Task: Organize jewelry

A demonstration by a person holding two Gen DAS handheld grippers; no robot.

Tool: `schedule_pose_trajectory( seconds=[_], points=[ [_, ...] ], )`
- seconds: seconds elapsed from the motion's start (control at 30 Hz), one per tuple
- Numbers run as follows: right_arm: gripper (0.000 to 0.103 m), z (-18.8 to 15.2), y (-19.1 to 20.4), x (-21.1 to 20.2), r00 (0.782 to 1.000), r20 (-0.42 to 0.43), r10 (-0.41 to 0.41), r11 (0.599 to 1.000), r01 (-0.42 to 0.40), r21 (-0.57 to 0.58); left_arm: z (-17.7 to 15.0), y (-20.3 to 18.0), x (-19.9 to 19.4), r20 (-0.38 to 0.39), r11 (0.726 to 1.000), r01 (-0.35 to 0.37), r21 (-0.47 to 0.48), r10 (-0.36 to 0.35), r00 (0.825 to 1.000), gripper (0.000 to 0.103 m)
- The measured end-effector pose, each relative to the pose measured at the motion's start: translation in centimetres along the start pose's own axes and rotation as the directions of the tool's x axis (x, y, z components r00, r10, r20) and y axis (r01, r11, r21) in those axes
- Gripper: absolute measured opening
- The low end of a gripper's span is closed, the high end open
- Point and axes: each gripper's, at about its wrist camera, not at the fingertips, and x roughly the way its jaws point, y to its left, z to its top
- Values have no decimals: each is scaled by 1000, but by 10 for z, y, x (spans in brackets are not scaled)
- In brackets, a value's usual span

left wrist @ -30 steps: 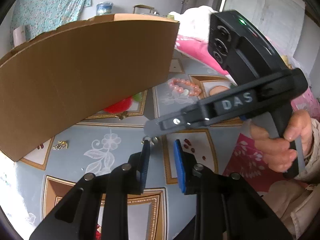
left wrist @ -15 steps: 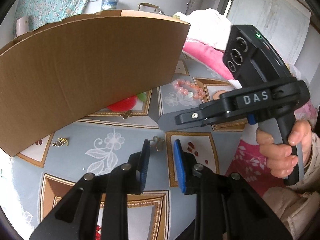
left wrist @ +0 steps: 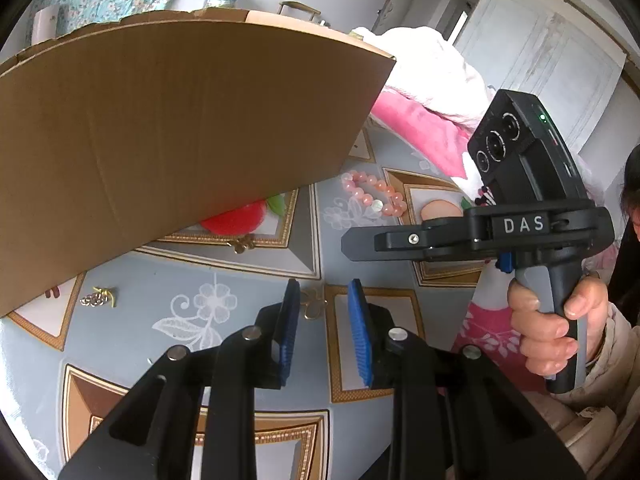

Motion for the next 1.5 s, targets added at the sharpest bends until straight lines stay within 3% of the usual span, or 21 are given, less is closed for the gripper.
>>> schedule_pose_trajectory(
  seconds=[0.23, 0.37, 0.63, 0.83, 1.3, 1.4, 1.5],
  points=[
    [17, -1, 6, 2, 1000, 9, -14, 1000, 14, -24, 0, -15, 3, -3, 992, -90, 91, 91, 996, 38],
    [17, -3, 17, 8, 1000, 15, -13, 1000, 14, -26, 0, -23, 9, 6, 978, -146, 146, 147, 989, 38],
    [17, -6, 22, 15, 1000, 18, -12, 1000, 12, -28, -1, -31, 10, 2, 952, -186, 243, 191, 982, 36],
    [17, -7, 19, 16, 1000, 19, -10, 1000, 10, -25, 2, -27, 12, -11, 946, -183, 269, 193, 981, 27],
    [17, -7, 17, 17, 1000, 19, -10, 1000, 11, -24, 8, -28, 15, -63, 941, -152, 301, 179, 982, 26],
    [17, -7, 16, 17, 1000, 22, -15, 1000, 16, -25, 8, -29, 15, -66, 942, -155, 298, 183, 981, 19],
    [17, -8, 15, 16, 999, 26, -19, 1000, 19, -21, 7, -31, 14, -66, 942, -164, 291, 191, 979, 19]
  ],
)
